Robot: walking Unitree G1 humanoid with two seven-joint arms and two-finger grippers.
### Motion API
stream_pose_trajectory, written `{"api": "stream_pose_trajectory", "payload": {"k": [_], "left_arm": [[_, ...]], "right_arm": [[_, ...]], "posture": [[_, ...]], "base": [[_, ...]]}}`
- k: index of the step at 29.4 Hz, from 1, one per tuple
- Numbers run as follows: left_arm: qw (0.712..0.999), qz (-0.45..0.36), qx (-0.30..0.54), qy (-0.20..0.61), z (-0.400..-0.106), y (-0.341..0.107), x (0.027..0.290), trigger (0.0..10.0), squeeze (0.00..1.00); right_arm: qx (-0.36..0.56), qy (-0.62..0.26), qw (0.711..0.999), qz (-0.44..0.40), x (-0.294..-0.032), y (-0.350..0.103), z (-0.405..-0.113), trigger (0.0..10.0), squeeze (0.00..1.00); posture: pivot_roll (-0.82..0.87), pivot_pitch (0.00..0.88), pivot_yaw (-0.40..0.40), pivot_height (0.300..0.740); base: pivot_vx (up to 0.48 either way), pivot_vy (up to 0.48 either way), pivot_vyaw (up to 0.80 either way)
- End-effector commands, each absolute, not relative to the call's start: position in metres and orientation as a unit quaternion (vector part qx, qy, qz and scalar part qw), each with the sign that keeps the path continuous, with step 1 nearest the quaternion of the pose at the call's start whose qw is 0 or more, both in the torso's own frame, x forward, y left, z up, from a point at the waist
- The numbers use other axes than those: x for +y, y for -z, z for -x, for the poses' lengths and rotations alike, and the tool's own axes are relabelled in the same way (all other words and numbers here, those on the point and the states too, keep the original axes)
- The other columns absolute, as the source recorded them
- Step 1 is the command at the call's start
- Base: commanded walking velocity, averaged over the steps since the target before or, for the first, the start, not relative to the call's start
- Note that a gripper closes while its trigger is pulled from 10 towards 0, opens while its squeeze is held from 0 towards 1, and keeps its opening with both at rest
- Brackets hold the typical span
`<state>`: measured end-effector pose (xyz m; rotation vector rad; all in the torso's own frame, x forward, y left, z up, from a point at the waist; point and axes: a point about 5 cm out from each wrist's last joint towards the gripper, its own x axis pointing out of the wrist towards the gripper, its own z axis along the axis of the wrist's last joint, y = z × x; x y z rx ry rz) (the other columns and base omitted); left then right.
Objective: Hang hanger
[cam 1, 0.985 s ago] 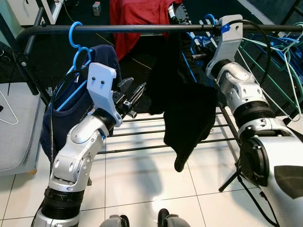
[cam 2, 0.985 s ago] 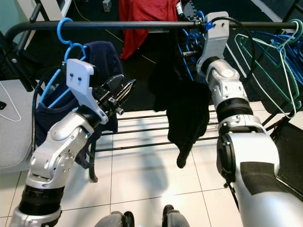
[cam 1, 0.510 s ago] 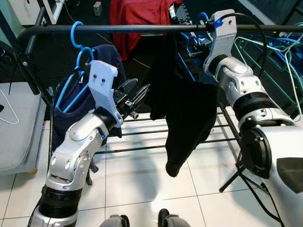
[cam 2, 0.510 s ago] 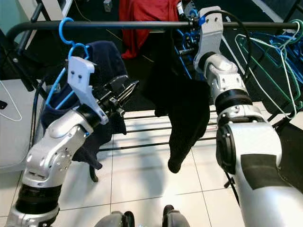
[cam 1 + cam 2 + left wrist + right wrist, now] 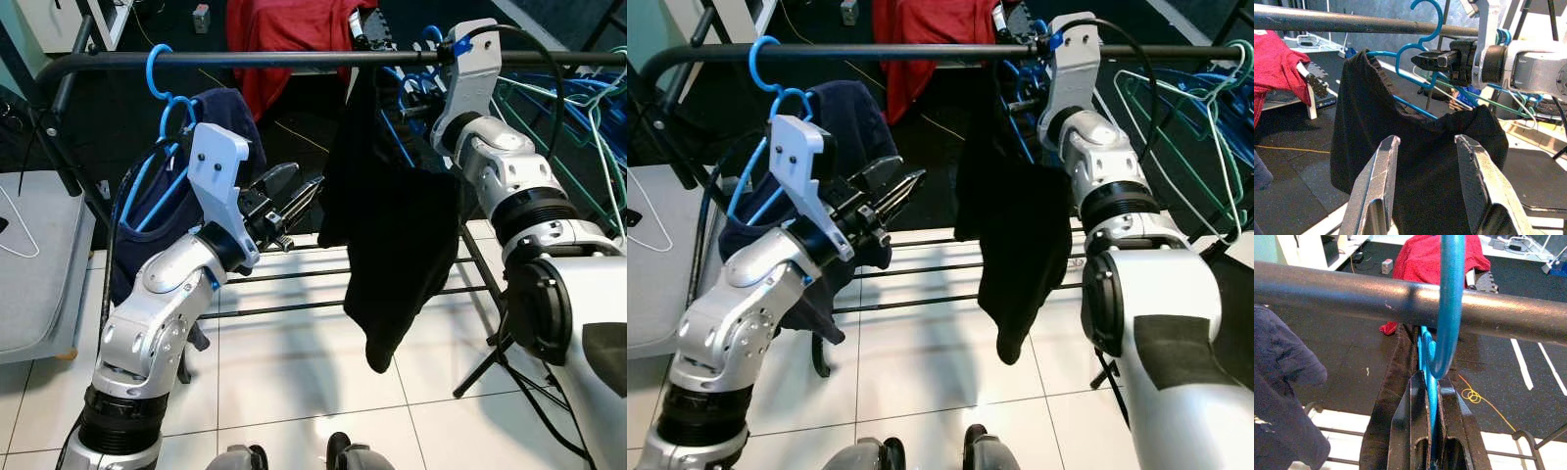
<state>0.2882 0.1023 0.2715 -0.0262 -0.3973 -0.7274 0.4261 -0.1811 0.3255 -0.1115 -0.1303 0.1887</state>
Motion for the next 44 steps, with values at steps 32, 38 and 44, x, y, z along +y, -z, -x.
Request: {"api": "stream_pose_trajectory", "payload": {"k": [32, 38, 44], "left_arm": [[0.918, 0.039, -0.149, 0.365, -0.279, -0.241, 0.107, 10.0, 0.00], [0.918, 0.050, -0.156, 0.362, -0.278, -0.241, 0.106, 10.0, 0.00], [0.952, 0.022, -0.144, 0.267, -0.293, -0.231, 0.116, 10.0, 0.00]], "right_arm": [[-0.268, -0.055, 0.962, 0.014, -0.181, -0.287, -0.377, 10.0, 0.00], [-0.311, -0.047, 0.949, 0.033, -0.176, -0.283, -0.354, 10.0, 0.00], [-0.405, -0.017, 0.909, 0.090, -0.165, -0.288, -0.325, 10.0, 0.00]], "posture": [[0.00, 0.183, -0.022, 0.740], [-0.02, 0.158, -0.012, 0.740], [-0.02, 0.136, -0.043, 0.740]], "base": [[0.000, 0.000, 0.00], [0.000, 0.000, 0.00], [0.000, 0.000, 0.00]]}}
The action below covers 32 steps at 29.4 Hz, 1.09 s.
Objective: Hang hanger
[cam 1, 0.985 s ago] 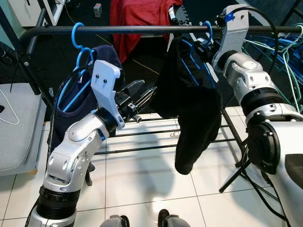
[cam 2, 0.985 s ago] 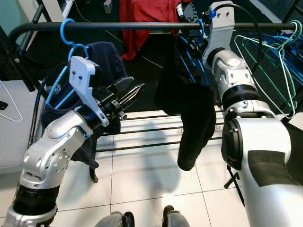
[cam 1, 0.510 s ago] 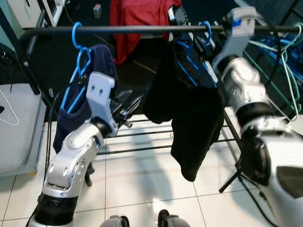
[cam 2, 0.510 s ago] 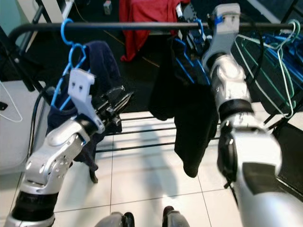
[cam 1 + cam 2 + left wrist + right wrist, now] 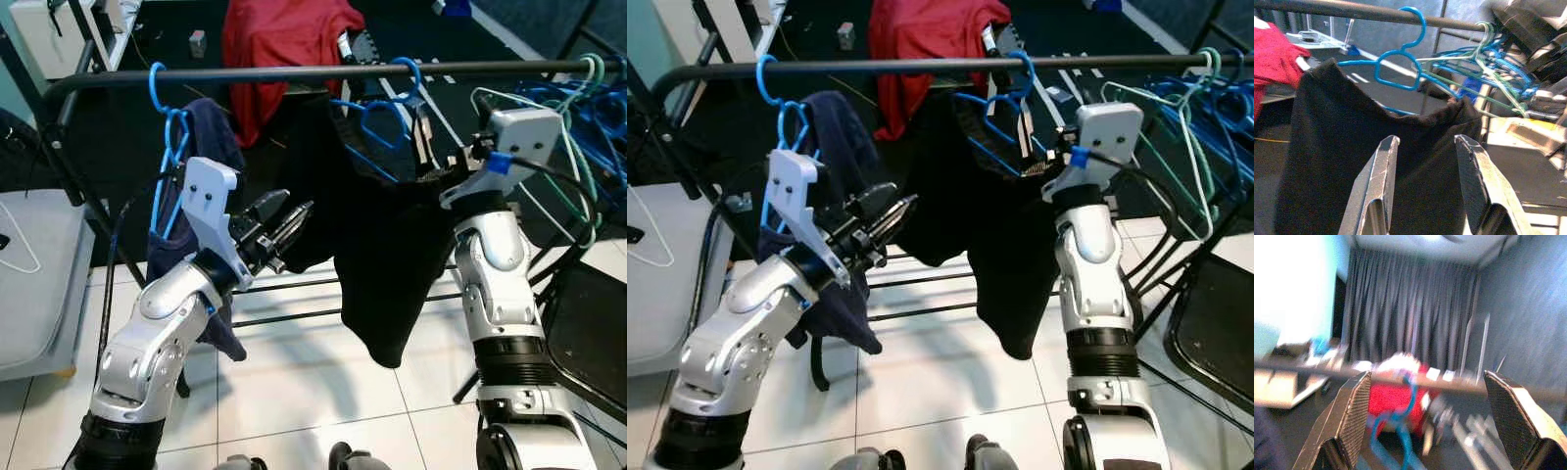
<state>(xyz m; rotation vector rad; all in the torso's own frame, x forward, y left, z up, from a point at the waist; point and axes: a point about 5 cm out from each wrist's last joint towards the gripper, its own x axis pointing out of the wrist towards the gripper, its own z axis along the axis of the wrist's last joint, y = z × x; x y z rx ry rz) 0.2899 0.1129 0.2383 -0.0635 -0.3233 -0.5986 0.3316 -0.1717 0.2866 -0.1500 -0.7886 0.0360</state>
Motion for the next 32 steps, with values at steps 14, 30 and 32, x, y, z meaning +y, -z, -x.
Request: {"api": "stream_pose_trajectory", "payload": {"k": [14, 30, 32], "left_arm": [[0.983, -0.015, -0.181, 0.032, -0.299, -0.239, 0.177, 10.0, 0.00], [0.973, -0.023, -0.227, -0.041, -0.298, -0.251, 0.196, 10.0, 0.00], [0.973, -0.021, -0.227, -0.039, -0.299, -0.253, 0.195, 10.0, 0.00]], "right_arm": [[-0.225, -0.107, 0.968, 0.027, -0.114, -0.211, -0.322, 10.0, 0.00], [-0.255, -0.070, 0.964, -0.001, -0.127, -0.232, -0.329, 10.0, 0.00], [-0.255, -0.068, 0.965, -0.008, -0.127, -0.236, -0.330, 10.0, 0.00]], "posture": [[-0.02, 0.105, -0.089, 0.740], [-0.02, 0.129, -0.083, 0.740], [-0.01, 0.174, -0.090, 0.740]], "base": [[0.000, 0.000, 0.00], [0.000, 0.240, 0.00], [0.000, 0.480, 0.00]]}}
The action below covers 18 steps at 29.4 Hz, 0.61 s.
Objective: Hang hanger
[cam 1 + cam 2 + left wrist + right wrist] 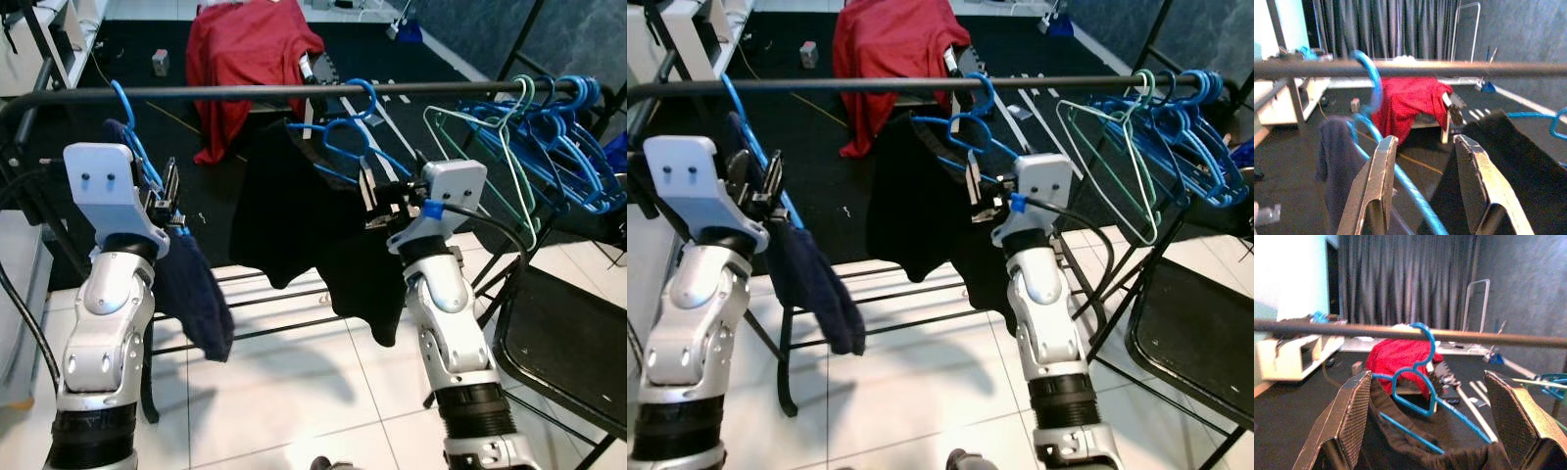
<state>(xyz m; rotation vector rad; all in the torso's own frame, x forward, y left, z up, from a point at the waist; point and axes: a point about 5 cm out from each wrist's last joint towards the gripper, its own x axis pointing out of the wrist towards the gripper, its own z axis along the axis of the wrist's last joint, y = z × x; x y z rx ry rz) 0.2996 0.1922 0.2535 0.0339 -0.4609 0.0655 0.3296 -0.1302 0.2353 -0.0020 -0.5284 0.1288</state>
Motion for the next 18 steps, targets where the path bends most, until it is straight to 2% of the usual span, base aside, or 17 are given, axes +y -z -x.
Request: {"api": "stream_pose_trajectory", "payload": {"k": [1, 3, 11, 12, 15, 17, 18], "left_arm": [[0.973, -0.021, -0.227, -0.039, -0.299, -0.253, 0.195, 10.0, 0.00], [0.974, -0.021, -0.223, -0.037, -0.300, -0.252, 0.194, 10.0, 0.00], [0.973, -0.030, -0.225, -0.032, -0.302, -0.251, 0.193, 10.0, 0.00], [0.976, -0.032, -0.214, -0.024, -0.302, -0.251, 0.191, 10.0, 0.00], [0.976, -0.048, -0.211, -0.021, -0.301, -0.251, 0.188, 10.0, 0.00], [0.976, -0.048, -0.211, -0.021, -0.301, -0.251, 0.188, 10.0, 0.00], [0.975, -0.069, -0.210, -0.007, -0.303, -0.249, 0.182, 10.0, 0.00]], "right_arm": [[-0.255, -0.068, 0.965, -0.008, -0.127, -0.236, -0.330, 10.0, 0.00], [-0.253, -0.068, 0.965, -0.011, -0.127, -0.236, -0.330, 10.0, 0.00], [-0.250, -0.061, 0.966, -0.019, -0.130, -0.233, -0.332, 10.0, 0.00], [-0.253, -0.056, 0.966, -0.022, -0.131, -0.233, -0.330, 10.0, 0.00], [-0.254, -0.049, 0.965, -0.027, -0.132, -0.232, -0.328, 10.0, 0.00], [-0.254, -0.049, 0.965, -0.027, -0.132, -0.232, -0.328, 10.0, 0.00], [-0.256, -0.043, 0.965, -0.028, -0.132, -0.230, -0.326, 10.0, 0.00]], "posture": [[-0.01, 0.174, -0.090, 0.740], [-0.01, 0.151, -0.078, 0.740], [0.01, 0.167, -0.076, 0.740], [0.02, 0.139, -0.061, 0.740], [0.02, 0.128, -0.054, 0.740], [0.02, 0.128, -0.054, 0.740], [0.02, 0.159, -0.040, 0.740]], "base": [[0.000, 0.480, 0.00], [0.000, 0.480, 0.00], [0.000, 0.480, 0.00], [0.000, 0.000, 0.00], [0.000, -0.100, 0.00], [0.000, -0.300, 0.00], [0.000, -0.480, 0.00]]}}
